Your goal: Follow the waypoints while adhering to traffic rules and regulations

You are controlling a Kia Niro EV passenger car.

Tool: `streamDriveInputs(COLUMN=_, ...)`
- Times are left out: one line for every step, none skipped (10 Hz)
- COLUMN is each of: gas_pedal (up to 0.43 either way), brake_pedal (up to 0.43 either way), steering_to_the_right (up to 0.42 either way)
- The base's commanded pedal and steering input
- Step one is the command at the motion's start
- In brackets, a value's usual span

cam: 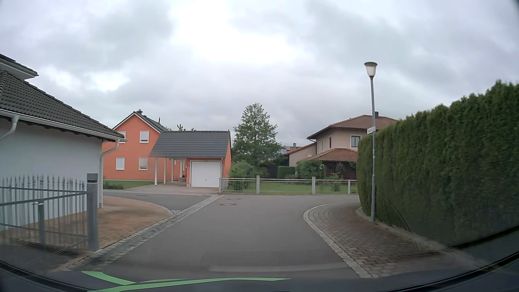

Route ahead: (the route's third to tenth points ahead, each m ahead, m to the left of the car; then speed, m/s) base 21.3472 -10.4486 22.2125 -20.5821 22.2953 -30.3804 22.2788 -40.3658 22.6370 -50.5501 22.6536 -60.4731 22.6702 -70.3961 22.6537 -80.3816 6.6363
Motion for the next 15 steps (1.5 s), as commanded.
streamDriveInputs(gas_pedal=0.0, brake_pedal=0.0, steering_to_the_right=-0.001)
streamDriveInputs(gas_pedal=0.0, brake_pedal=0.0, steering_to_the_right=-0.001)
streamDriveInputs(gas_pedal=0.0, brake_pedal=0.006, steering_to_the_right=0.0)
streamDriveInputs(gas_pedal=0.0, brake_pedal=0.043, steering_to_the_right=0.001)
streamDriveInputs(gas_pedal=0.0, brake_pedal=0.067, steering_to_the_right=0.005)
streamDriveInputs(gas_pedal=0.0, brake_pedal=0.085, steering_to_the_right=0.011)
streamDriveInputs(gas_pedal=0.0, brake_pedal=0.091, steering_to_the_right=0.019)
streamDriveInputs(gas_pedal=0.0, brake_pedal=0.098, steering_to_the_right=0.027)
streamDriveInputs(gas_pedal=0.0, brake_pedal=0.104, steering_to_the_right=0.038)
streamDriveInputs(gas_pedal=0.0, brake_pedal=0.104, steering_to_the_right=0.051)
streamDriveInputs(gas_pedal=0.0, brake_pedal=0.104, steering_to_the_right=0.066)
streamDriveInputs(gas_pedal=0.0, brake_pedal=0.104, steering_to_the_right=0.085)
streamDriveInputs(gas_pedal=0.0, brake_pedal=0.104, steering_to_the_right=0.104)
streamDriveInputs(gas_pedal=0.0, brake_pedal=0.098, steering_to_the_right=0.125)
streamDriveInputs(gas_pedal=0.0, brake_pedal=0.104, steering_to_the_right=0.141)
